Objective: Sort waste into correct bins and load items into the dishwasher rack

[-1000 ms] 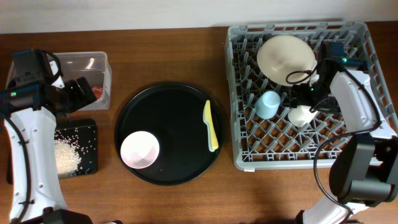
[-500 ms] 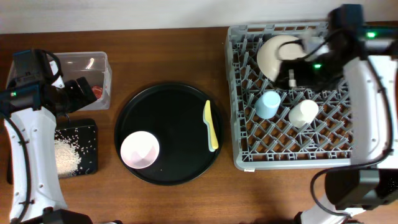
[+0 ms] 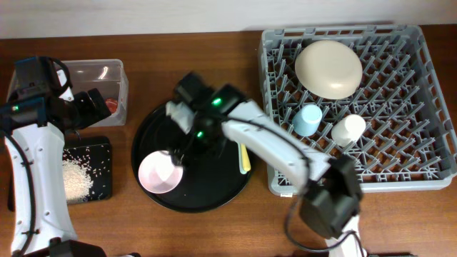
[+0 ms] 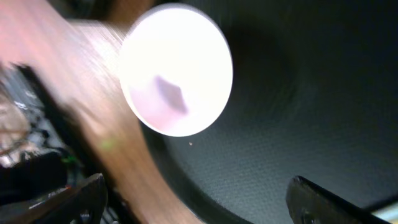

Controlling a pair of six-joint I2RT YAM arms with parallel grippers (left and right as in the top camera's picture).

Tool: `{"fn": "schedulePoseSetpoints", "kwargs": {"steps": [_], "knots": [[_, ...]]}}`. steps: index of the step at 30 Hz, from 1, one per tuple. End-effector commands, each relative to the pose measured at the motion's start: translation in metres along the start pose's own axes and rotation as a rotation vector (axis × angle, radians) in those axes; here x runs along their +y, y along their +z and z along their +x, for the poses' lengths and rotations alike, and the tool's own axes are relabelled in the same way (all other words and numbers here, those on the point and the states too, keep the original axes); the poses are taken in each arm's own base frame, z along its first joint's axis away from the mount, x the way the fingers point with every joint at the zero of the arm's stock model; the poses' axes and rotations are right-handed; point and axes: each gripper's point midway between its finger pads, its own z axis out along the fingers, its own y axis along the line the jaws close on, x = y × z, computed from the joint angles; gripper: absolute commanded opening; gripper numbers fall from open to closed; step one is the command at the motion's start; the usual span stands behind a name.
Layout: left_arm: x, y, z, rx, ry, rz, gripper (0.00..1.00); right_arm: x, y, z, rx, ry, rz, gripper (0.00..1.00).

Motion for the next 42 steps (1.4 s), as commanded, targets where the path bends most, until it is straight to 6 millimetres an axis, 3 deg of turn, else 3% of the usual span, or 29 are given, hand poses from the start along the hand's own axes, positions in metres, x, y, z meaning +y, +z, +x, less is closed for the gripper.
{"fn": "schedulePoseSetpoints", "kwargs": {"steps": [1,5,8,15,24,28,37,42], "knots": [[0.001,-0.009,-0.005,-0.030,-0.005,-0.003,0.99,-0.018,0.047,0.000,0.037,0.050,0.107,0.94],[0.001,-0.009,-0.005,-0.030,-0.005,-0.003,0.99,-0.020,0.076,-0.004,0.043,0.035,0.104,0.89],[0.001,-0.009,-0.005,-0.030,-0.005,-0.003,0.99,-0.017,0.079,-0.010,0.018,0.039,0.099,0.76],[0.001,-0.009,-0.005,-0.030,-0.005,-0.003,0.99,0.001,0.091,-0.017,-0.018,-0.008,0.117,0.73],[0.001,-0.009,-0.005,-0.030,-0.005,-0.003,0.99,-0.001,0.093,-0.016,-0.016,-0.010,0.139,0.72],[0.001,-0.009,-0.005,-0.030,-0.005,-0.003,0.99,-0.004,0.092,-0.014,-0.008,-0.007,0.152,0.59],[0.001,-0.009,-0.005,-0.030,-0.005,-0.003,0.99,-0.015,0.092,-0.009,0.008,-0.001,0.213,0.55],[0.001,-0.009,-0.005,-0.030,-0.005,-0.003,0.99,-0.024,0.104,0.001,0.022,0.003,0.228,0.55]]}}
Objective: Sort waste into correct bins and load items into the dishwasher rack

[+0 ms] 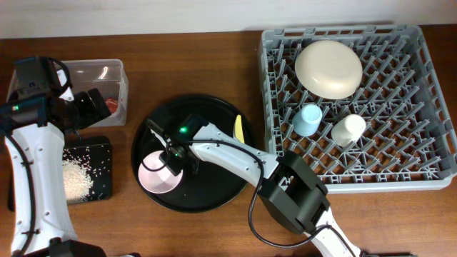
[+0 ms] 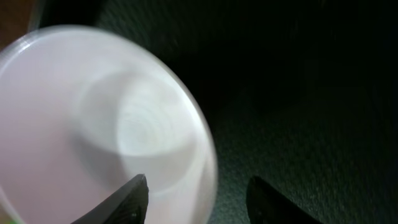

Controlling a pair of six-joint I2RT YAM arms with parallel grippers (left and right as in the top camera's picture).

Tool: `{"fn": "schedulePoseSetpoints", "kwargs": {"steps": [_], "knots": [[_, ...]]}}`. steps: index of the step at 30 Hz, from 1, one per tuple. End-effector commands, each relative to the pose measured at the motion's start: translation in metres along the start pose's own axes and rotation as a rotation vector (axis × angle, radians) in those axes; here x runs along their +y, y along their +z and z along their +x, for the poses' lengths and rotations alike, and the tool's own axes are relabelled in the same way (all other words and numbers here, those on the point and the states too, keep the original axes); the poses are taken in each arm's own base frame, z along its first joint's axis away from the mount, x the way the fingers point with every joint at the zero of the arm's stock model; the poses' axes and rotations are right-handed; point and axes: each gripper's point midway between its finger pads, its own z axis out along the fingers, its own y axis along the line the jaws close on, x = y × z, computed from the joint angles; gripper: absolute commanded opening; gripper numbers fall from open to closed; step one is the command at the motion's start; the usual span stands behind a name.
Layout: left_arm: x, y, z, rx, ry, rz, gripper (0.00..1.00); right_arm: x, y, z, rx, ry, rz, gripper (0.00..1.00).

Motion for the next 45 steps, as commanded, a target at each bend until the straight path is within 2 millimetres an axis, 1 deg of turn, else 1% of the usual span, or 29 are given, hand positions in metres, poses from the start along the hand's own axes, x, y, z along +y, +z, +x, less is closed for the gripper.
{"fn": "schedulePoseSetpoints", "kwargs": {"steps": [1,2,9,13,15,17,18,20,22,25,27,28,29,30,31,33,34,35,36,37,39,40,41,42,44,45], "knots": [[0.001,-0.009,-0.005,-0.030,-0.005,-0.002,0.99,-0.006,0.014,0.009,0.028,0.000,0.025,0.50],[0.001,-0.009,-0.005,-0.030,-0.005,-0.002,0.99,-0.006,0.014,0.009,0.025,-0.001,0.025,0.47],[0.001,-0.009,-0.005,-0.030,-0.005,-0.002,0.99,-0.004,0.011,0.000,-0.002,-0.003,0.019,0.46],[0.001,-0.009,-0.005,-0.030,-0.005,-0.002,0.99,-0.004,0.011,-0.001,-0.006,-0.004,0.019,0.32],[0.001,-0.009,-0.005,-0.030,-0.005,-0.002,0.99,-0.004,0.011,-0.001,-0.006,-0.004,0.019,0.24],[0.001,-0.009,-0.005,-0.030,-0.005,-0.002,0.99,-0.004,0.010,-0.002,-0.011,-0.004,0.019,0.22],[0.001,-0.009,-0.005,-0.030,-0.005,-0.002,0.99,-0.004,0.009,-0.004,-0.016,-0.005,0.017,0.14],[0.001,-0.009,-0.005,-0.030,-0.005,-0.002,0.99,-0.002,0.005,-0.008,-0.028,-0.007,0.015,0.12],[0.001,-0.009,-0.005,-0.030,-0.005,-0.002,0.99,0.000,-0.004,-0.017,-0.048,-0.009,0.012,0.04],[0.001,-0.009,-0.005,-0.030,-0.005,-0.002,0.99,0.004,-0.021,-0.029,-0.074,-0.012,0.008,0.04],[0.001,-0.009,-0.005,-0.030,-0.005,-0.002,0.99,0.003,-0.042,-0.039,-0.098,-0.004,0.008,0.04],[0.001,-0.009,-0.005,-0.030,-0.005,-0.002,0.99,-0.003,-0.061,-0.045,-0.109,0.012,0.012,0.04],[0.001,-0.009,-0.005,-0.030,-0.005,-0.002,0.99,-0.010,-0.071,-0.047,-0.112,0.027,0.016,0.04],[0.001,-0.009,-0.005,-0.030,-0.005,-0.002,0.99,-0.022,-0.089,-0.048,-0.117,0.053,0.024,0.04],[0.001,-0.009,-0.005,-0.030,-0.005,-0.002,0.99,-0.039,-0.113,-0.048,-0.122,0.089,0.040,0.04],[0.001,-0.009,-0.005,-0.030,-0.005,-0.002,0.99,-0.085,-0.161,-0.042,-0.135,0.169,0.145,0.04],[0.001,-0.009,-0.005,-0.030,-0.005,-0.002,0.99,-0.128,-0.202,-0.030,-0.147,0.235,0.278,0.04],[0.001,-0.009,-0.005,-0.030,-0.005,-0.002,0.99,-0.164,-0.241,-0.016,-0.165,0.295,0.397,0.04],[0.001,-0.009,-0.005,-0.030,-0.005,-0.002,0.99,-0.189,-0.269,-0.003,-0.178,0.342,0.478,0.04],[0.001,-0.009,-0.005,-0.030,-0.005,-0.002,0.99,-0.222,-0.305,0.017,-0.195,0.430,0.587,0.04],[0.001,-0.009,-0.005,-0.030,-0.005,-0.002,0.99,-0.285,-0.363,0.059,-0.242,0.610,0.755,0.04],[0.001,-0.009,-0.005,-0.030,-0.005,-0.002,0.99,-0.309,-0.380,0.079,-0.243,0.679,0.813,0.04],[0.001,-0.009,-0.005,-0.030,-0.005,-0.002,0.99,-0.332,-0.392,0.099,-0.234,0.747,0.853,0.04],[0.001,-0.009,-0.005,-0.030,-0.005,-0.002,0.99,-0.363,-0.406,0.131,-0.211,0.845,0.904,0.04],[0.001,-0.009,-0.005,-0.030,-0.005,-0.002,0.99,-0.390,-0.423,0.167,-0.186,0.942,0.971,0.04],[0.001,-0.009,-0.005,-0.030,-0.005,-0.002,0.99,-0.407,-0.434,0.194,-0.171,1.017,1.001,0.04]]}}
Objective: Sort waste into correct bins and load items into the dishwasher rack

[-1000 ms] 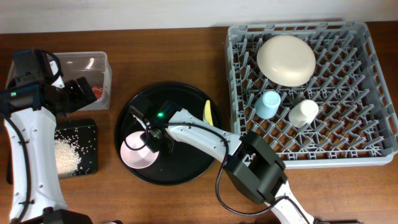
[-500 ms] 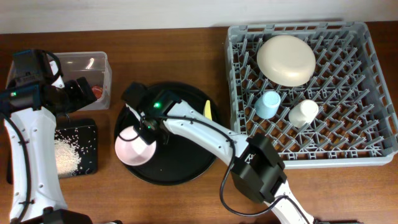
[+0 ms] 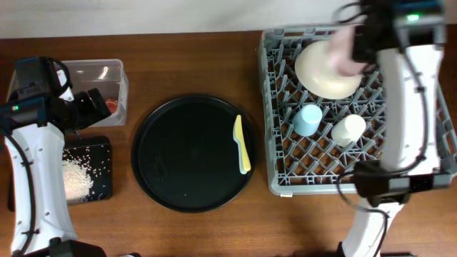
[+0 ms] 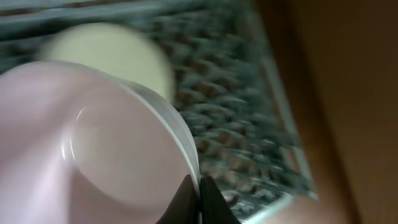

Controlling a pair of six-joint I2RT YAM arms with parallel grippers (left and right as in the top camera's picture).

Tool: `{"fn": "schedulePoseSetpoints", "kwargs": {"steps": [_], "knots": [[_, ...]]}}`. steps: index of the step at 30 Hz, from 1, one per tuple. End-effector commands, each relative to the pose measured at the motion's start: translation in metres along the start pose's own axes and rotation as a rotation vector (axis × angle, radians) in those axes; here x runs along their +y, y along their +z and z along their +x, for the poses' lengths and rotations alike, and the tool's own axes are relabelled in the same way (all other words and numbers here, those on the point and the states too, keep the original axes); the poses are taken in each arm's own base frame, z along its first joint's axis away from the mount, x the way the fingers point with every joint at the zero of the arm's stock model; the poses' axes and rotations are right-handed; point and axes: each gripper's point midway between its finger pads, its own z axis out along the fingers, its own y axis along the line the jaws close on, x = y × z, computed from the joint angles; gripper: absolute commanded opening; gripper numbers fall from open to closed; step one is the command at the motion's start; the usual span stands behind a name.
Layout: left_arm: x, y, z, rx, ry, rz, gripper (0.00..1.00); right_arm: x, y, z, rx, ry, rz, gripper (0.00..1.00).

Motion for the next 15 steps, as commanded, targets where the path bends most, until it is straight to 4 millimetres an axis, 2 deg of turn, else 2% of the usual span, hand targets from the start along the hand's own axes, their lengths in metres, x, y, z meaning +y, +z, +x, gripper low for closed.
{"fn": "schedulePoseSetpoints", "kwargs": {"steps": [1,5,9,11,12,15], "knots": [[0.001,-0.009,-0.005,-0.030,-0.005,-0.002,0.99,-0.084,0.020,0.003,0.038,0.145,0.169,0.04],[0.001,-0.009,-0.005,-0.030,-0.005,-0.002,0.99,-0.164,0.042,0.025,0.110,0.372,0.246,0.04],[0.001,-0.009,-0.005,-0.030,-0.005,-0.002,0.99,-0.198,0.056,0.038,0.143,0.485,0.269,0.04],[0.001,-0.009,-0.005,-0.030,-0.005,-0.002,0.99,-0.221,0.058,0.039,0.117,0.578,0.373,0.04],[0.001,-0.009,-0.005,-0.030,-0.005,-0.002,0.99,-0.227,0.059,0.033,0.084,0.601,0.409,0.04],[0.001,-0.009,-0.005,-0.030,-0.005,-0.002,0.99,-0.218,0.073,0.007,0.002,0.623,0.357,0.04]]}}
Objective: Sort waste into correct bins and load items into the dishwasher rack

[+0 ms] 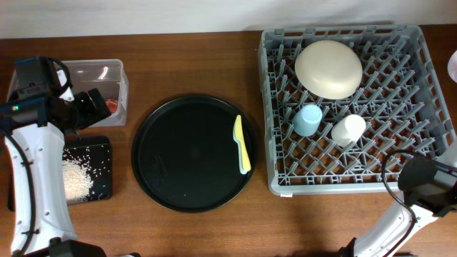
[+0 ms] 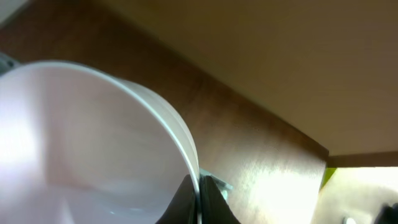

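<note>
The pink bowl (image 2: 81,143) fills the left of the right wrist view, tilted, with my right gripper (image 2: 198,193) shut on its rim. Overhead, only a sliver of the pink bowl (image 1: 453,66) shows at the right edge, beyond the grey dishwasher rack (image 1: 421,143). The rack holds an upturned cream bowl (image 1: 328,68), a blue cup (image 1: 308,119) and a white cup (image 1: 348,129). A yellow utensil (image 1: 242,144) lies on the black round tray (image 1: 186,178). My left gripper (image 1: 91,101) hovers by the clear bin (image 1: 96,71); its jaws are too dark to read.
A black bin with rice (image 1: 100,182) sits at the front left, under the left arm. The clear bin holds something red (image 1: 112,105). The right arm's base (image 1: 428,185) stands at the rack's front right corner. Brown table and a pale wall lie behind the bowl.
My right gripper, still holding the pink bowl, has gone from above the rack's back by the cream bowl to past the rack's right side, nearly out of the overhead view. The left arm is unchanged.
First my right gripper was open above the pink bowl on the black tray. Then its fingers stood either side of the bowl's rim. Later the bowl was off the tray and held over the rack's back. Now it hangs beyond the rack's right edge.
</note>
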Controlling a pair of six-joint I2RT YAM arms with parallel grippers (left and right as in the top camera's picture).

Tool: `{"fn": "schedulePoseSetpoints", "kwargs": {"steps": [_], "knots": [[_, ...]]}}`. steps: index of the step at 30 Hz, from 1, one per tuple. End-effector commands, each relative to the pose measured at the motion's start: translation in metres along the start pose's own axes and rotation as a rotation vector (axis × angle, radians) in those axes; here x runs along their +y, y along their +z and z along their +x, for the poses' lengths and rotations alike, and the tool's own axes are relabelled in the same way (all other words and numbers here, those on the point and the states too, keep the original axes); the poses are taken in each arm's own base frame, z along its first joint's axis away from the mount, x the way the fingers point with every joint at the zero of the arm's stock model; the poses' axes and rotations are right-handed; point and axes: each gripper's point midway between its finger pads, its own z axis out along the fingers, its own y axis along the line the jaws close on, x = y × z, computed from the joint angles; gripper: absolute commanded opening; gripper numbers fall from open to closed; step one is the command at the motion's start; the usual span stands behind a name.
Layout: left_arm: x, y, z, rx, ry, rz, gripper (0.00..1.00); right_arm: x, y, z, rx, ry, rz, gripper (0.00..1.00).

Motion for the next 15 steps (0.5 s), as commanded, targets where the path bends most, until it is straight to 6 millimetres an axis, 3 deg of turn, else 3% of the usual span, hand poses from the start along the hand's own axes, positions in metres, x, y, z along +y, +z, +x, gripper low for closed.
{"fn": "schedulePoseSetpoints", "kwargs": {"steps": [1,2,5,8,11,15], "knots": [[0.001,-0.009,-0.005,-0.030,-0.005,-0.002,0.99,0.036,0.010,-0.012,-0.027,0.059,-0.123,0.04],[0.001,-0.009,-0.005,-0.030,-0.005,-0.002,0.99,0.068,0.008,-0.008,-0.006,-0.098,-0.301,0.04],[0.001,-0.009,-0.005,-0.030,-0.005,-0.002,0.99,0.100,0.003,-0.018,-0.092,-0.300,-0.428,0.04],[0.001,-0.009,-0.005,-0.030,-0.005,-0.002,0.99,0.106,0.013,-0.023,-0.133,-0.341,-0.316,0.04],[0.001,-0.009,-0.005,-0.030,-0.005,-0.002,0.99,0.131,0.010,-0.003,-0.099,-0.424,-0.337,0.04],[0.001,-0.009,-0.005,-0.030,-0.005,-0.002,0.99,0.114,-0.021,0.007,-0.067,-0.396,-0.371,0.04]]}}
